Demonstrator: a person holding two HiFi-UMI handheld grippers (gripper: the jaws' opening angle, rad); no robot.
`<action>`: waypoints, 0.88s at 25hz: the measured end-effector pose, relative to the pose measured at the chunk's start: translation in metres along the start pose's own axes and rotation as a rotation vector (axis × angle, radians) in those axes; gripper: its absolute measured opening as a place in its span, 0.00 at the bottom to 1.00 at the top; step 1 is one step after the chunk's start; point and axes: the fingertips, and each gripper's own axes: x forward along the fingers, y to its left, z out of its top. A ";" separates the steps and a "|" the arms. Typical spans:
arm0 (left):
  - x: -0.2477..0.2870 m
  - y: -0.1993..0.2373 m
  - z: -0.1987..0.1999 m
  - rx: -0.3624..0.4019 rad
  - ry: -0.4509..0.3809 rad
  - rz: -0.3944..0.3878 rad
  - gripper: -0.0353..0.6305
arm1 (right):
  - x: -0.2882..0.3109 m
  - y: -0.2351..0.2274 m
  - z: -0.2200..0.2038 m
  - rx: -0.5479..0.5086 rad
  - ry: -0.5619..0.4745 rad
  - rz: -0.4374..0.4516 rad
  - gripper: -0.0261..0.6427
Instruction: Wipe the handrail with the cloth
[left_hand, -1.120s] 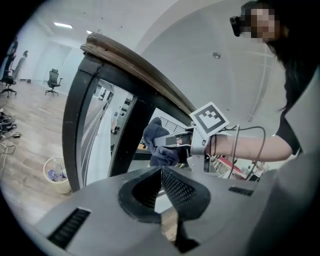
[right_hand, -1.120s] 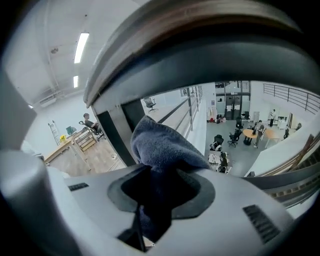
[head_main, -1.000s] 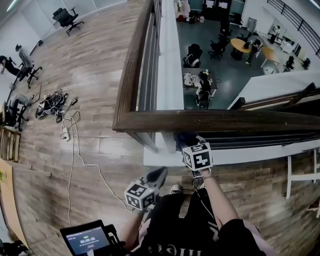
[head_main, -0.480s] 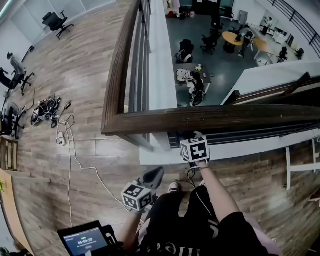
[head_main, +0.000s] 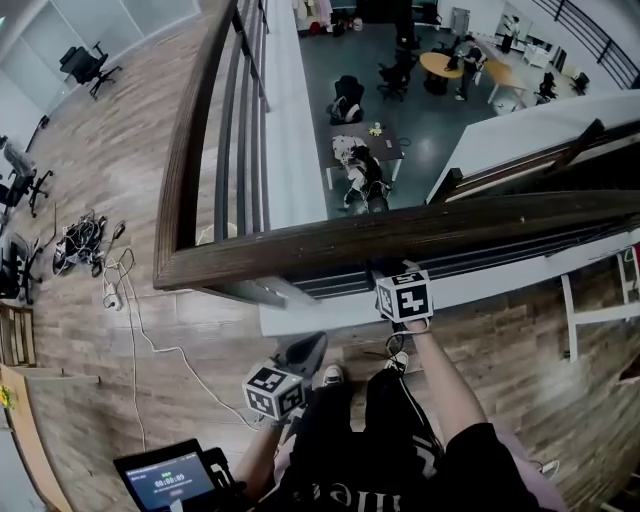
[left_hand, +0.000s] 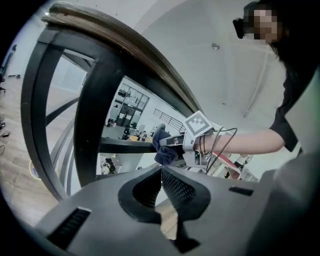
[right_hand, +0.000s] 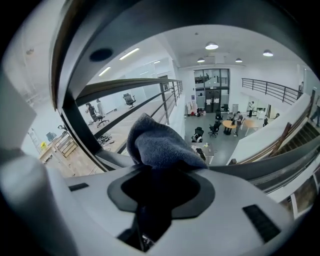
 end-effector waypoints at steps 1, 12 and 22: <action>0.009 -0.008 0.000 0.003 0.006 -0.005 0.05 | -0.006 -0.016 -0.002 0.008 -0.004 -0.009 0.20; 0.141 -0.100 -0.019 0.027 0.033 -0.042 0.05 | -0.057 -0.212 -0.039 0.059 -0.042 -0.076 0.20; 0.211 -0.144 -0.016 0.026 0.033 -0.043 0.05 | -0.090 -0.339 -0.050 0.087 -0.082 -0.129 0.20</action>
